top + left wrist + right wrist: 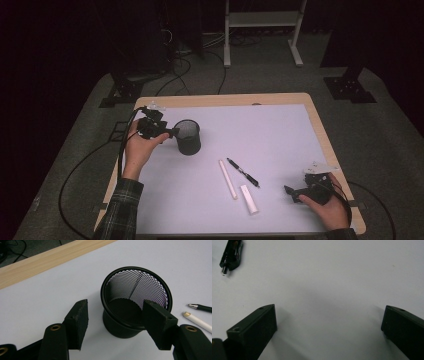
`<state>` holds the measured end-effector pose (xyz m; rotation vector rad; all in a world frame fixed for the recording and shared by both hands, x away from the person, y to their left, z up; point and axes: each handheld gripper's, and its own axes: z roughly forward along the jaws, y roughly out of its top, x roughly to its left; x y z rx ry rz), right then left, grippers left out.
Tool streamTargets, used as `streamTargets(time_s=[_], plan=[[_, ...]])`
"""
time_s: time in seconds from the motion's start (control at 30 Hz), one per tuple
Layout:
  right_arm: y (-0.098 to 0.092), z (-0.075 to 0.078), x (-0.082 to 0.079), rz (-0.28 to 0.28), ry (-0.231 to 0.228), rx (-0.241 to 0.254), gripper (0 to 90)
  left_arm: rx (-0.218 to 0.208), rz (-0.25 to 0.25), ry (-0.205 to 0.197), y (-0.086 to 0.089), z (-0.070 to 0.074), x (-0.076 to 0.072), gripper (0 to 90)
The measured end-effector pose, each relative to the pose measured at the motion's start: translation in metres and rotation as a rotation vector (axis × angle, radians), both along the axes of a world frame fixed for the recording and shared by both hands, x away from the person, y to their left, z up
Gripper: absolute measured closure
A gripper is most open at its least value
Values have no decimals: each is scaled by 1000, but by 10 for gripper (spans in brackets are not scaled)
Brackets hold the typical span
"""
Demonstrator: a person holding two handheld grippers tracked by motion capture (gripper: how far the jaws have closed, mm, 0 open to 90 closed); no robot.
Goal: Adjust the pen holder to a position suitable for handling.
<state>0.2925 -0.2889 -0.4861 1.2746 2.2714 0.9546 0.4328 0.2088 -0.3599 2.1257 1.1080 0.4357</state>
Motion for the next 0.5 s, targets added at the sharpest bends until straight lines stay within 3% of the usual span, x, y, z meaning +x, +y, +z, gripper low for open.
streamTargets(time_s=[0.2, 0.5], plan=[[0, 0, 0, 1, 0, 0, 0, 13, 5, 12, -6, 0, 10, 399], [0, 0, 0, 0, 2, 1, 0, 66, 18, 20, -11, -5, 24, 425]])
